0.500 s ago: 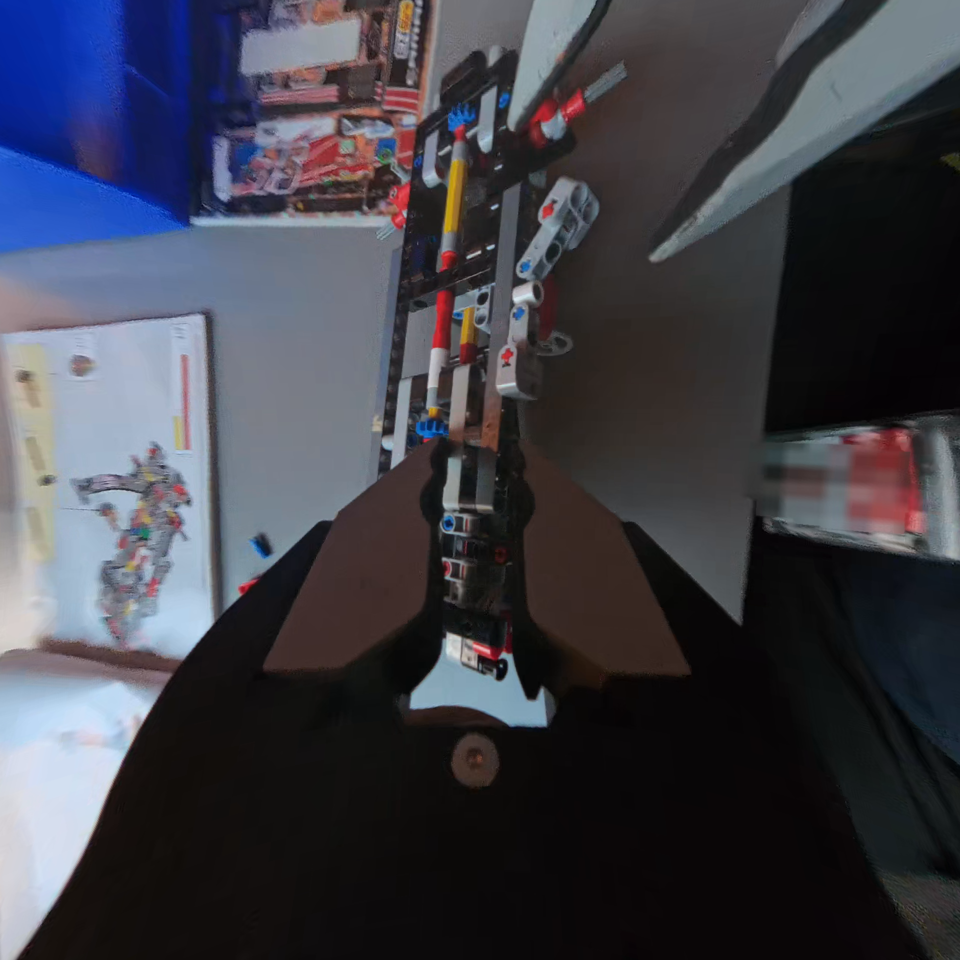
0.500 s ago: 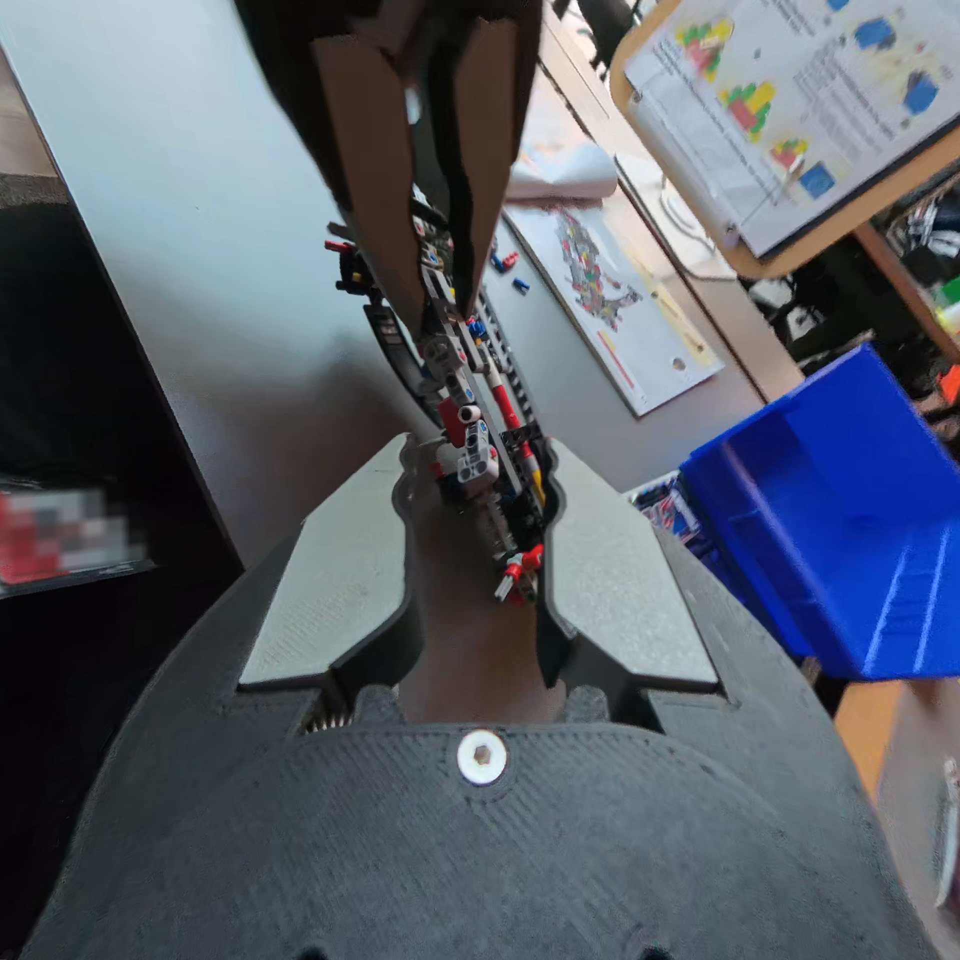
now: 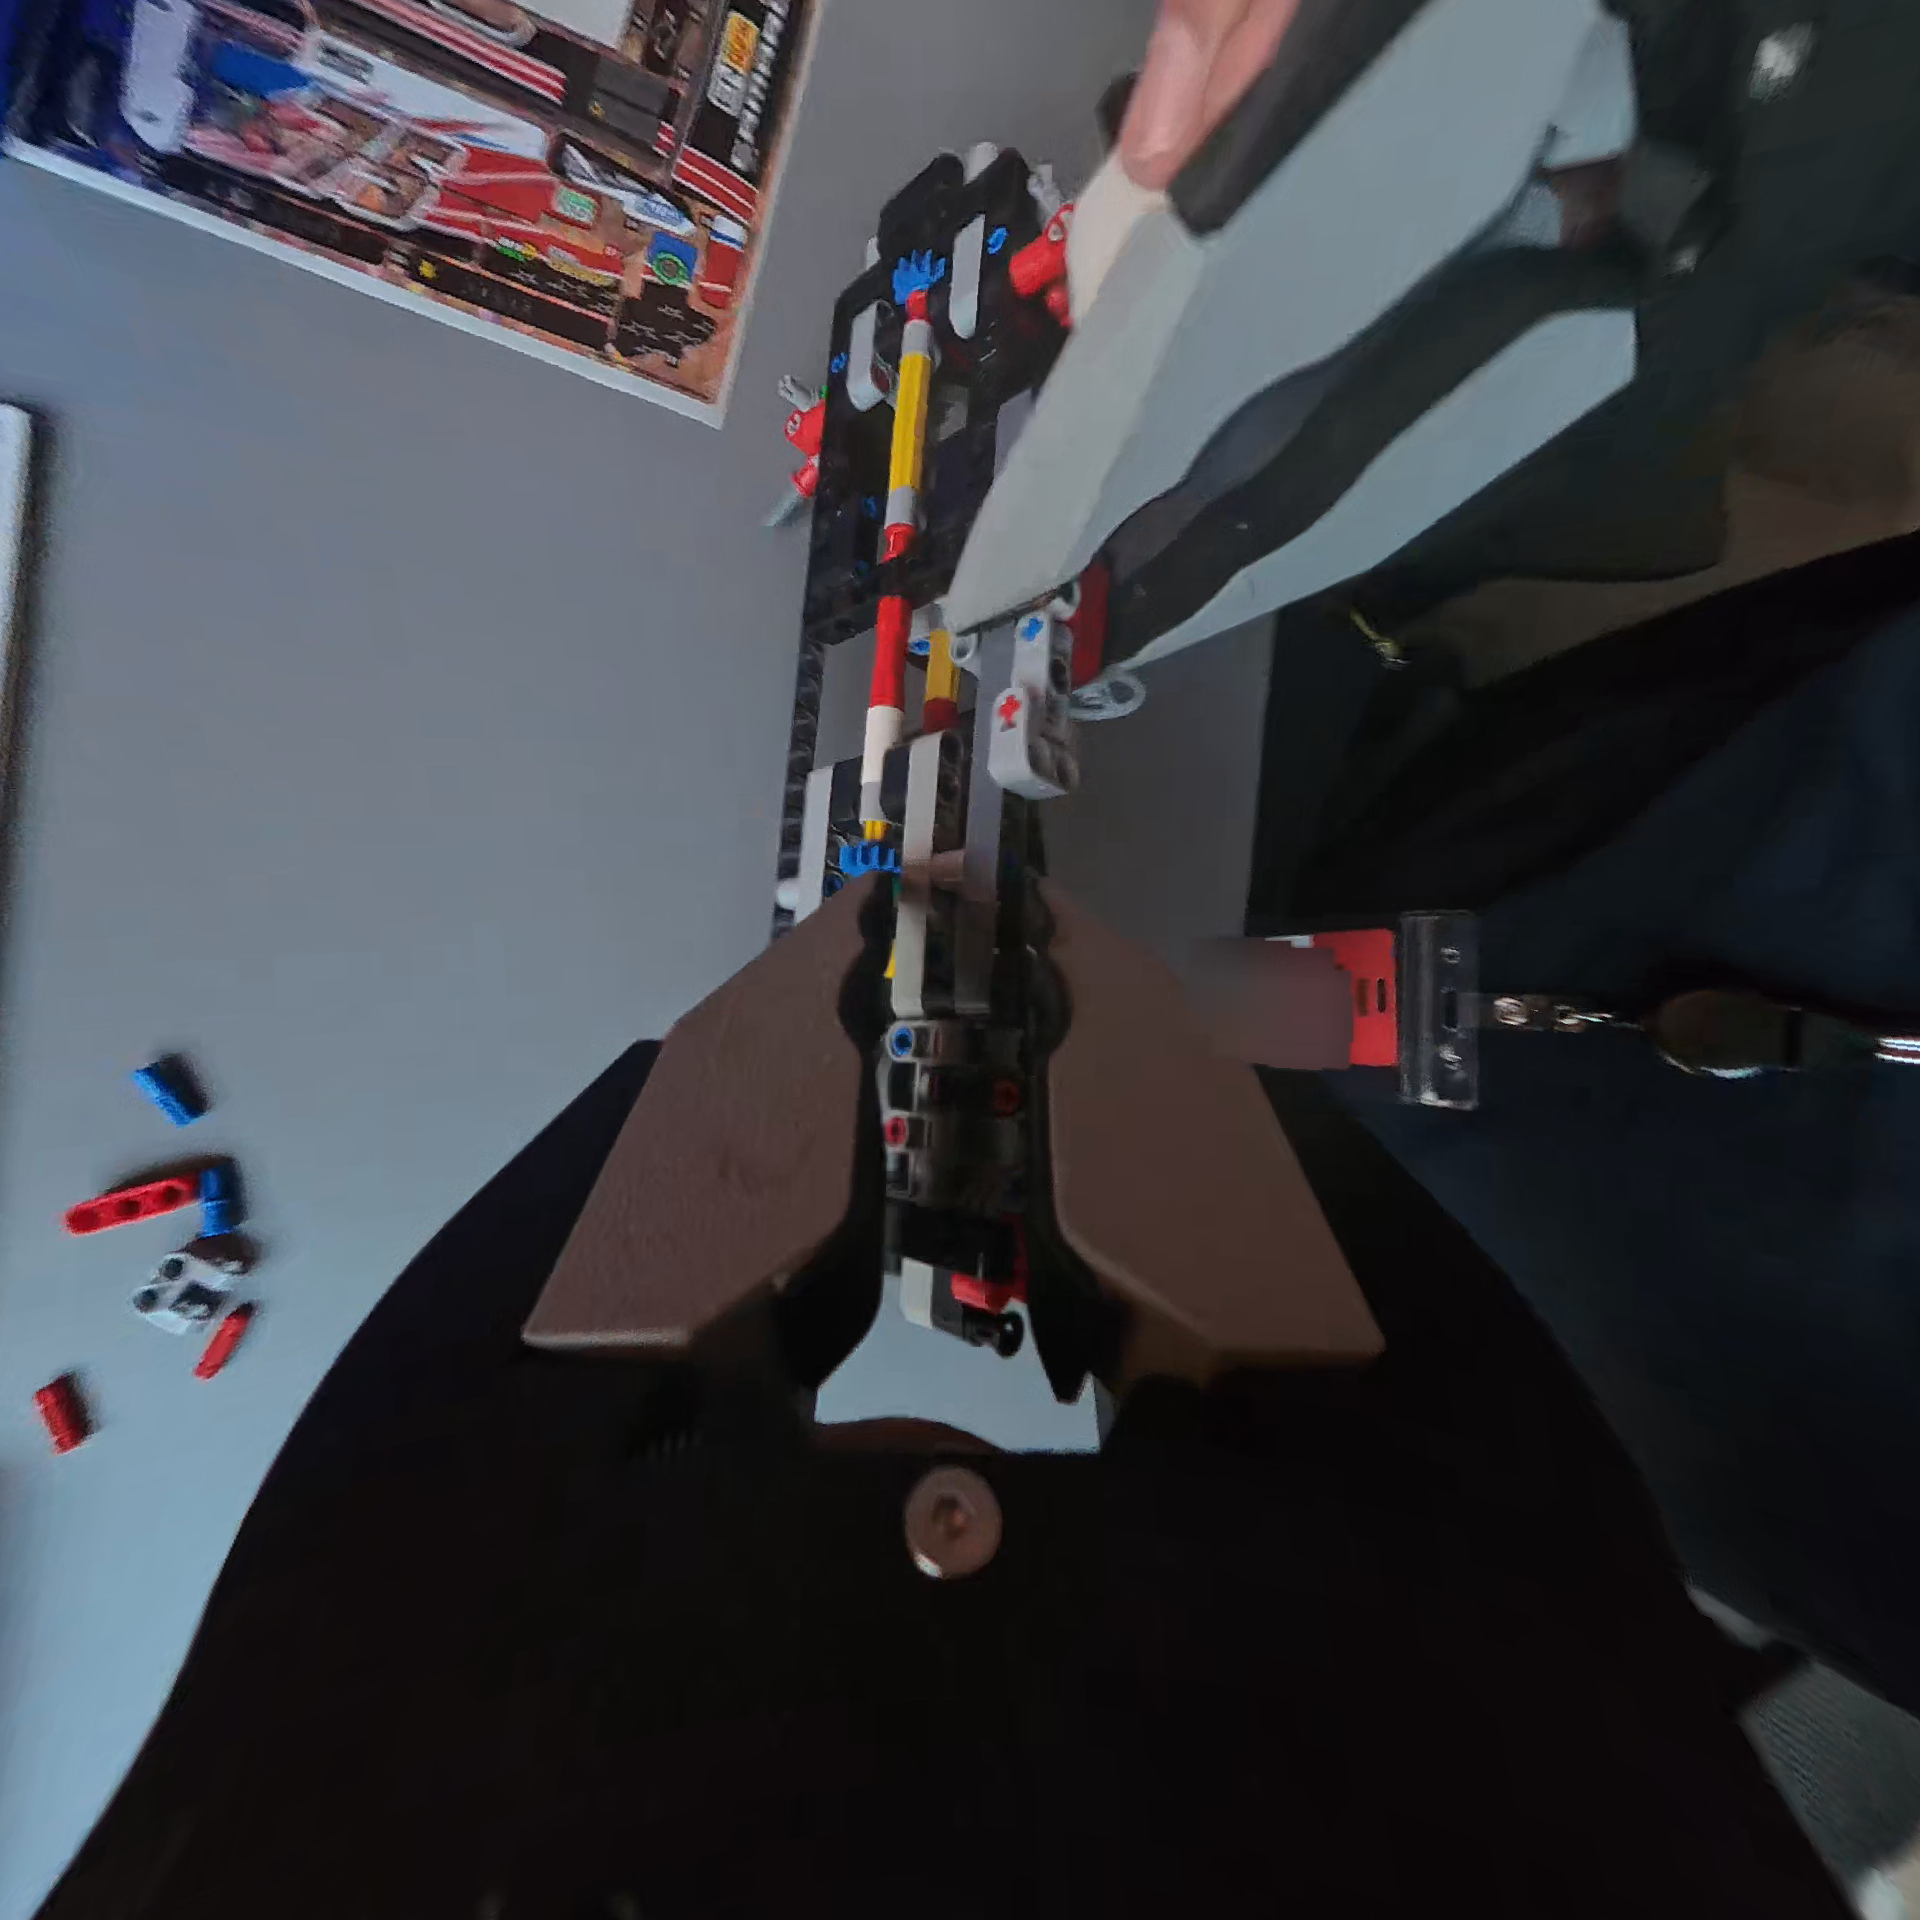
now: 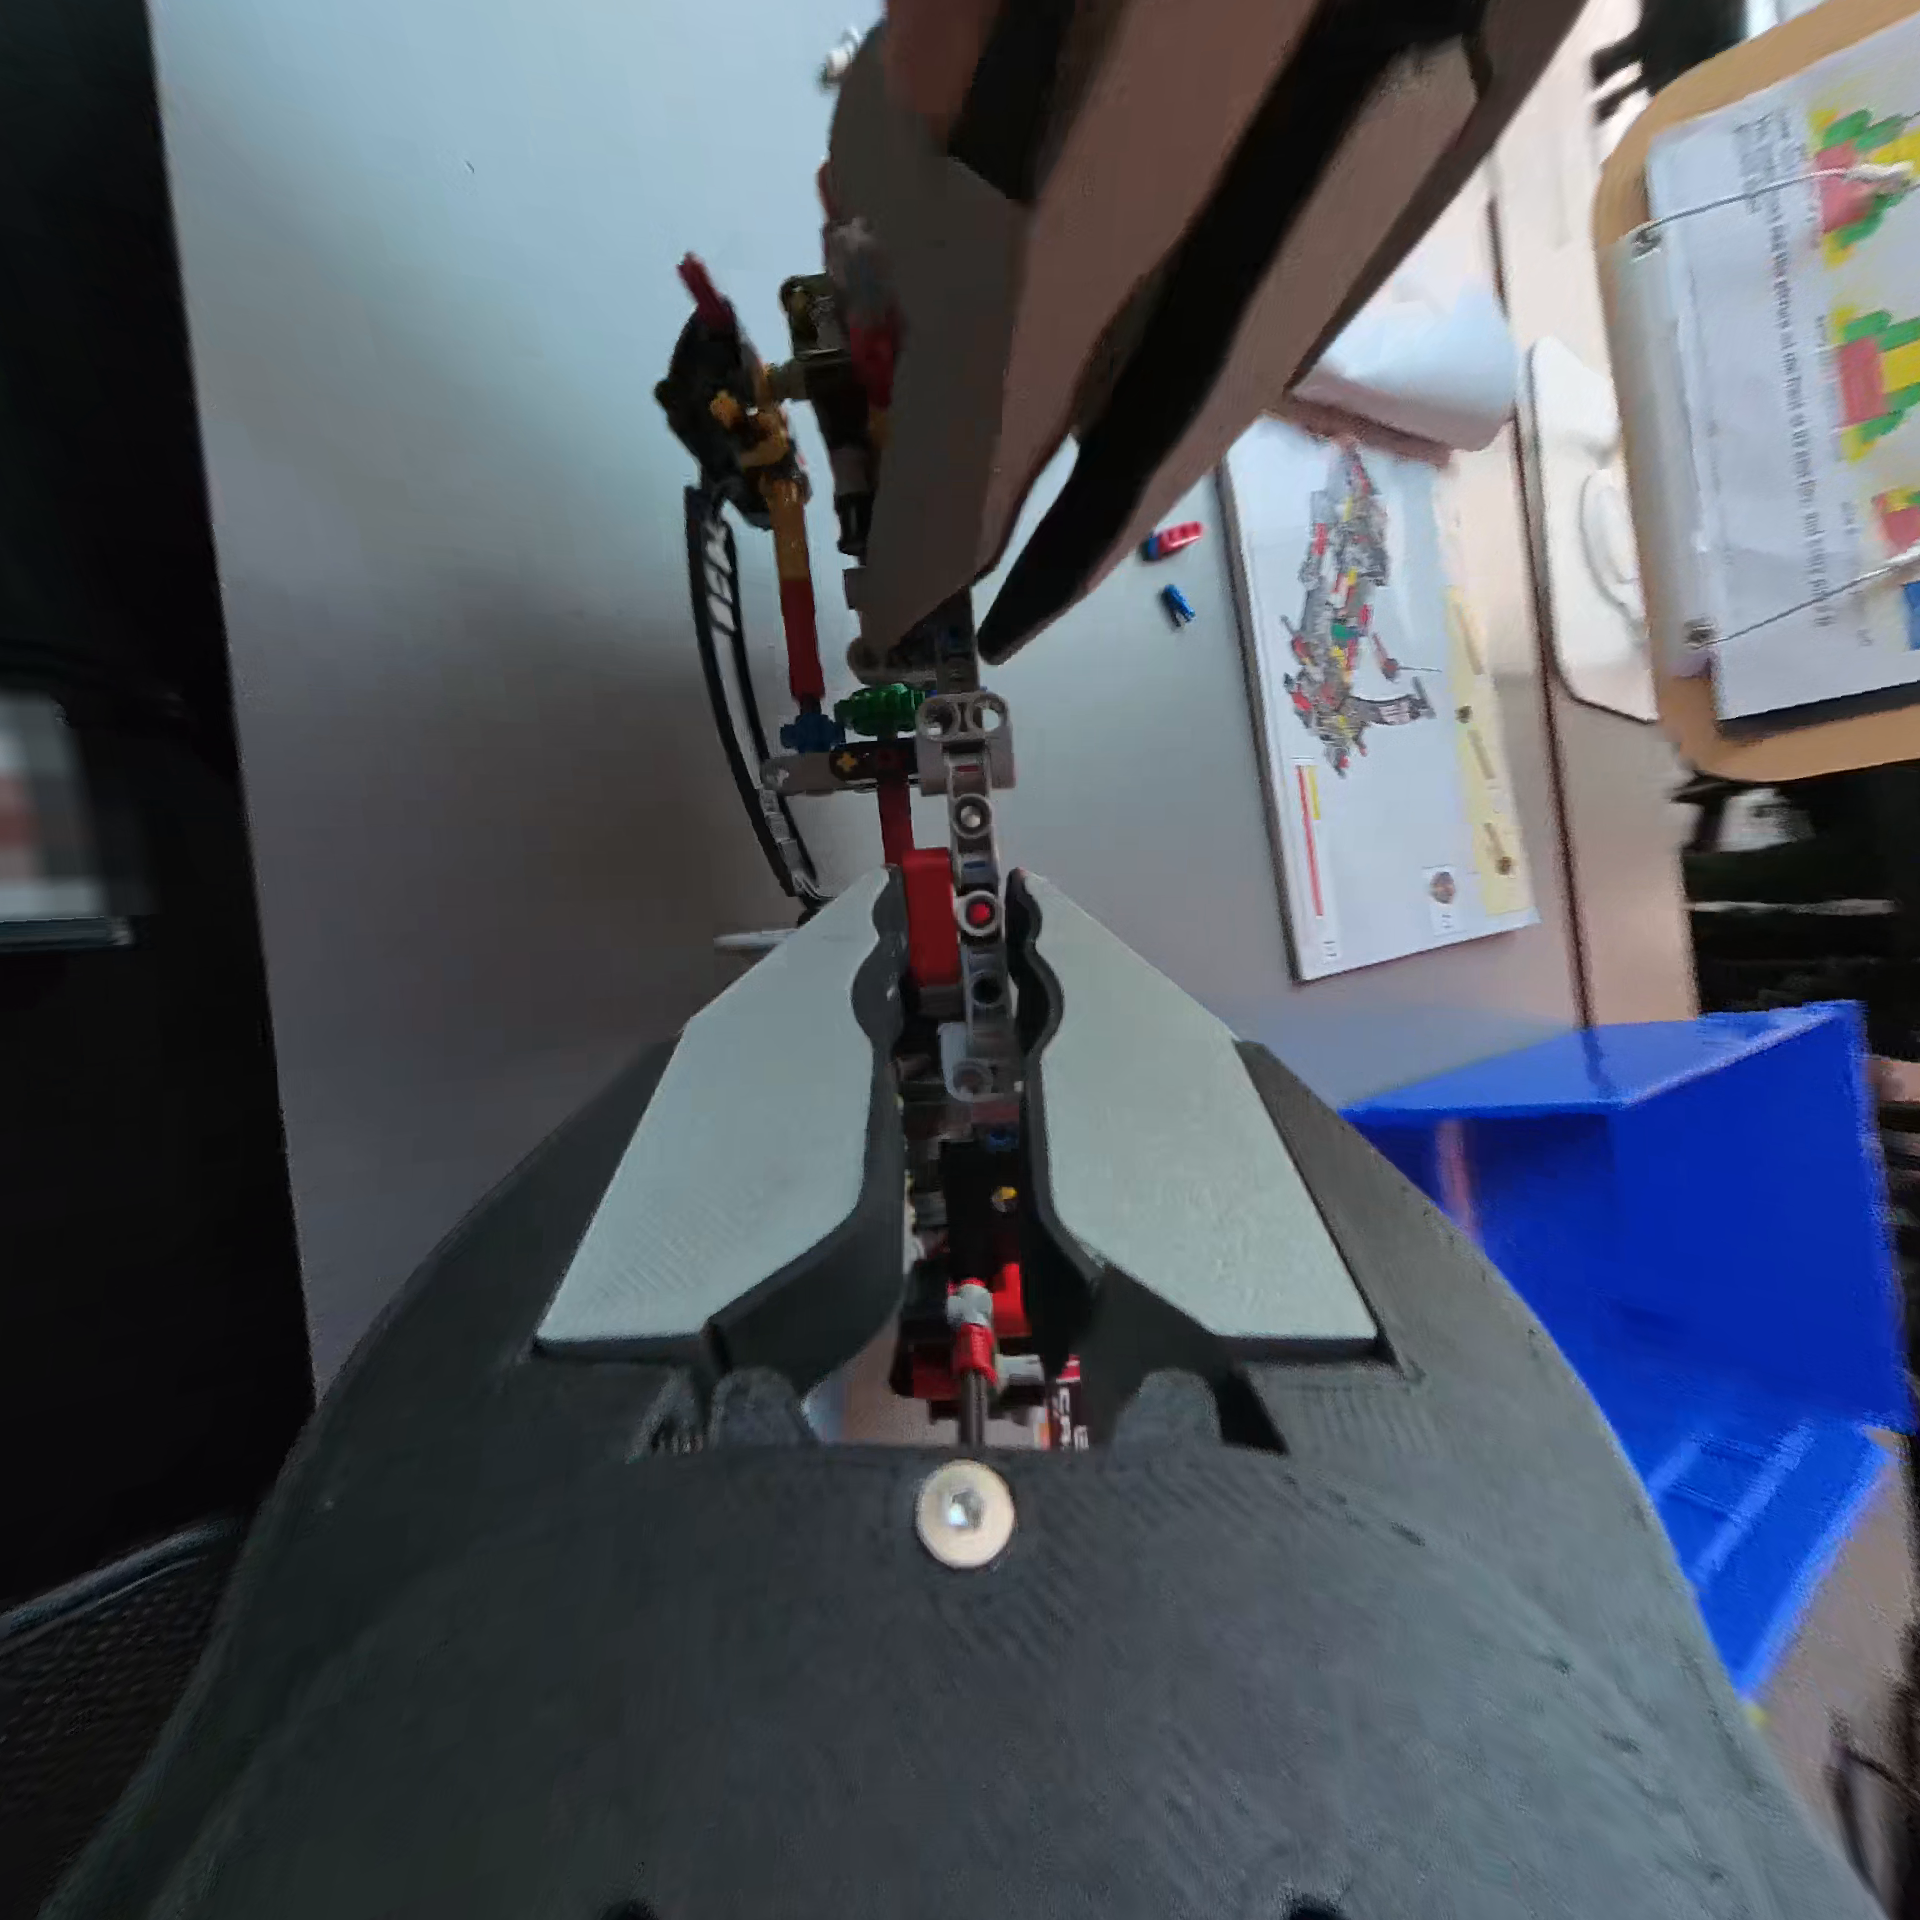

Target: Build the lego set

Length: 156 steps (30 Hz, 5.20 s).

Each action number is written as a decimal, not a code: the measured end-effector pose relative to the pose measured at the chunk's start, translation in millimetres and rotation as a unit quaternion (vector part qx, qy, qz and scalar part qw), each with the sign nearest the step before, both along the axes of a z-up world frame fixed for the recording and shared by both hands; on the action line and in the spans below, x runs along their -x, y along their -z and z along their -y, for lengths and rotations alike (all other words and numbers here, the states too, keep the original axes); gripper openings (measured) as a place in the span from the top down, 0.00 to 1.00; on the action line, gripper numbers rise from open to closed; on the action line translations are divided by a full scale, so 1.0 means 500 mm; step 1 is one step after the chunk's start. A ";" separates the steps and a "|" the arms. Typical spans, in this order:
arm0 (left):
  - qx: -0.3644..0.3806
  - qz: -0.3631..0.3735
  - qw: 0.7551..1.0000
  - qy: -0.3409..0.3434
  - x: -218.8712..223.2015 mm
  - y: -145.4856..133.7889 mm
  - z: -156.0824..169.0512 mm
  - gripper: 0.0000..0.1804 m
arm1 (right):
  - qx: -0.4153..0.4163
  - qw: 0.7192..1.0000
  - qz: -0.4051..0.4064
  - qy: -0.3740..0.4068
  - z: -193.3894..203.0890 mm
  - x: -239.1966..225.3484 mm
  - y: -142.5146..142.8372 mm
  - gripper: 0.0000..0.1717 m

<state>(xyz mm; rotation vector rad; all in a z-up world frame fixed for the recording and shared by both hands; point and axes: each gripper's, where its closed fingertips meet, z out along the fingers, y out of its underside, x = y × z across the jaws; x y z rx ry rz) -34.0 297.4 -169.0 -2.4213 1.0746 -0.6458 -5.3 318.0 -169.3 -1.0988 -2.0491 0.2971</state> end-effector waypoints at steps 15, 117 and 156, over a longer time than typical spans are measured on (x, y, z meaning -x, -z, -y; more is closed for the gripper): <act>-0.139 -0.062 0.988 0.008 0.064 -0.064 -0.078 0.94 | 0.215 0.972 0.065 -0.068 -0.046 0.068 -0.027 0.91; -0.128 0.037 0.991 0.000 0.048 -0.001 -0.096 0.87 | 0.256 0.960 -0.056 -0.102 -0.085 0.097 -0.039 0.91; 0.073 0.179 0.981 0.035 0.087 0.015 -0.100 0.88 | 0.223 0.971 -0.081 -0.033 -0.159 0.078 -0.035 0.89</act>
